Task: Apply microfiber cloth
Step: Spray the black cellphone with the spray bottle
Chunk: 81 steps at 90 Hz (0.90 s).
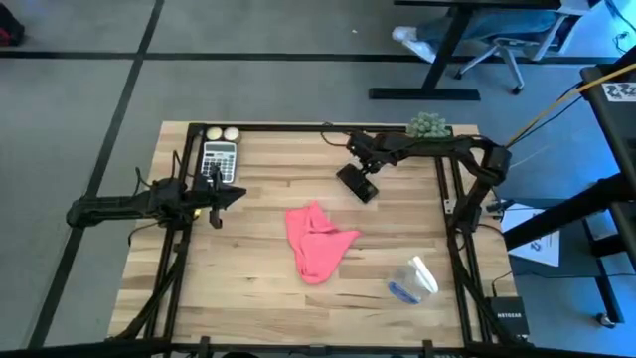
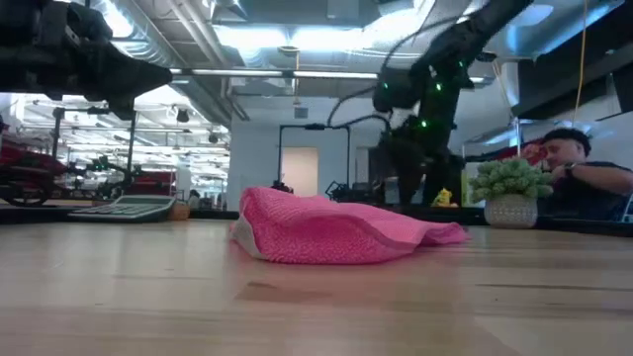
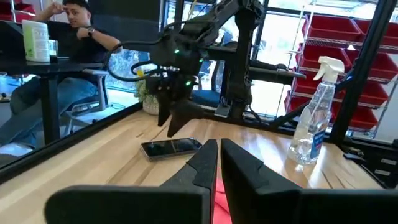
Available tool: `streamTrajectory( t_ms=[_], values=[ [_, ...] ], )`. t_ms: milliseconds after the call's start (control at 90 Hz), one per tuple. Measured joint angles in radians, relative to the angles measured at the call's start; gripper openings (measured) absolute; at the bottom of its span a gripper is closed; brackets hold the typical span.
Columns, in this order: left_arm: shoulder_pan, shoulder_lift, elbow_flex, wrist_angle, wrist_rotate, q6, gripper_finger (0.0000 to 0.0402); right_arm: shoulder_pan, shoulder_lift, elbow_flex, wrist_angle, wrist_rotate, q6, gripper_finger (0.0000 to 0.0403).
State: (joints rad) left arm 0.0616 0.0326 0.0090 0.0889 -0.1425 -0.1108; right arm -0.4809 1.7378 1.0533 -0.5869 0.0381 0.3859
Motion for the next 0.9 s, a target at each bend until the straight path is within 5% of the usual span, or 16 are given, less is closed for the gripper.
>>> streamTrajectory(
  t_ms=[289,433,900],
  values=[
    [0.000,0.007,0.000,-0.055,-0.015,0.003,0.0004,-0.020,-0.004,-0.124,0.138,-0.178,0.031,0.0303],
    [0.000,0.058,0.000,-0.053,-0.031,0.007,0.0004,0.019,-0.008,-0.158,0.204,-0.182,0.080,0.0303],
    [0.000,0.473,0.107,-0.024,-0.126,-0.102,0.0004,0.156,0.000,-0.161,0.361,-0.172,0.145,0.0303]
  ],
)
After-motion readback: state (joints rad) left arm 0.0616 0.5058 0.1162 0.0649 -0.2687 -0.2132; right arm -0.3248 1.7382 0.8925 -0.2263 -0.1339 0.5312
